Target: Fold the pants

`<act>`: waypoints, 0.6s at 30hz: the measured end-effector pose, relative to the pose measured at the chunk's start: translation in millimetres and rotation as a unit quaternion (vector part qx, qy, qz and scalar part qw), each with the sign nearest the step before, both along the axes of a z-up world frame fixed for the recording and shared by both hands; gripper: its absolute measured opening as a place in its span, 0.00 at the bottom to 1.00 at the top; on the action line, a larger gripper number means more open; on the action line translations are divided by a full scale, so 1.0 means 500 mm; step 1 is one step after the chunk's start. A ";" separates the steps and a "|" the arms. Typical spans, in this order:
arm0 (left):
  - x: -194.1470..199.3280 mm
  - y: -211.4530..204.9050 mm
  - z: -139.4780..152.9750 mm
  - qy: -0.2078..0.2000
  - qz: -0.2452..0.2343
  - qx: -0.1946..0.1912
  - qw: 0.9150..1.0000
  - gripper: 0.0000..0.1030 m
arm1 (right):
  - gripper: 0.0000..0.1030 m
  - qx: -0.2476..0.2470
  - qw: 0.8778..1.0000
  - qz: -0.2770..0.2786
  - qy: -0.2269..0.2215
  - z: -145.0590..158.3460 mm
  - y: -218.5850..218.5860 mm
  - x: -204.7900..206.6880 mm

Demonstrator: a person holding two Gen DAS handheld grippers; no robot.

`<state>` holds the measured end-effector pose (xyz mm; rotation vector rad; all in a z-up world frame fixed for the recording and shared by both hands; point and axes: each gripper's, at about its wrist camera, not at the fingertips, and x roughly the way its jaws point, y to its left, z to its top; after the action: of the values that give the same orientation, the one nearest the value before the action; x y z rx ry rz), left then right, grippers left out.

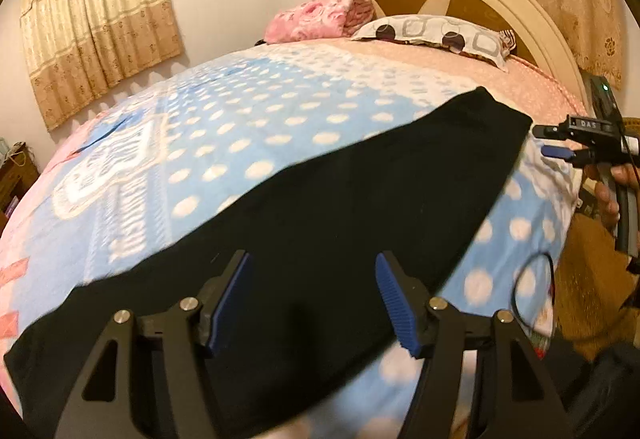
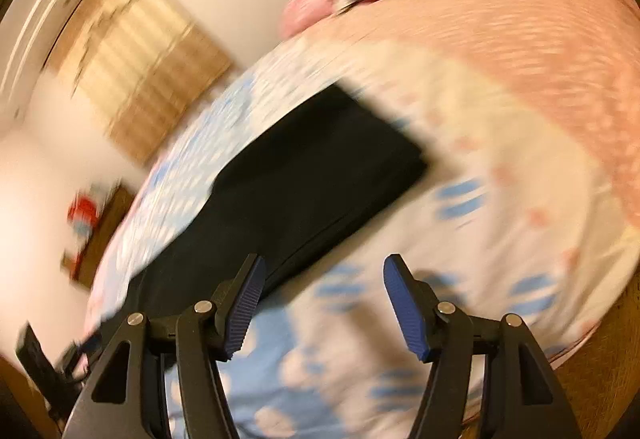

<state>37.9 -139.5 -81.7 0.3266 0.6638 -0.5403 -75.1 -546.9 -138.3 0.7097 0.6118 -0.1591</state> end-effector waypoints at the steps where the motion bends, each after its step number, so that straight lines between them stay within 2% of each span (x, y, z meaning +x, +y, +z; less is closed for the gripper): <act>1: 0.010 -0.019 -0.003 0.003 -0.003 0.000 1.000 0.65 | 0.61 0.011 1.000 -0.014 -0.008 -0.006 -0.021 -0.002; 6: 0.036 -0.077 -0.033 0.022 -0.010 0.009 1.000 0.65 | 0.61 0.062 0.996 -0.061 -0.032 -0.032 -0.088 0.003; 10: 0.045 -0.085 -0.065 0.042 -0.005 0.018 0.999 0.65 | 0.61 0.056 0.995 -0.062 -0.059 -0.026 -0.102 0.015; 13: 0.036 -0.086 -0.069 0.028 -0.006 0.017 0.999 0.67 | 0.61 0.062 0.993 -0.062 -0.079 -0.029 -0.108 0.013; 14: 0.035 -0.085 -0.069 0.028 -0.006 0.018 0.999 0.67 | 0.59 0.060 0.993 -0.061 -0.083 -0.029 -0.110 0.021; 15: 0.035 -0.085 -0.069 0.029 -0.005 0.016 0.999 0.68 | 0.51 0.058 0.993 -0.057 -0.086 -0.026 -0.112 0.027; 17: 0.036 -0.084 -0.070 0.029 -0.005 0.013 0.999 0.68 | 0.41 0.055 0.994 -0.050 -0.084 -0.029 -0.101 0.033; 18: 0.034 -0.084 -0.070 0.028 -0.005 0.013 1.000 0.68 | 0.40 0.054 0.994 -0.045 -0.083 -0.033 -0.096 0.034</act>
<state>55.0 -181.4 -116.8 0.3394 0.7246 -0.5523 -58.1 -594.8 -154.6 0.8460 0.4328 -0.1495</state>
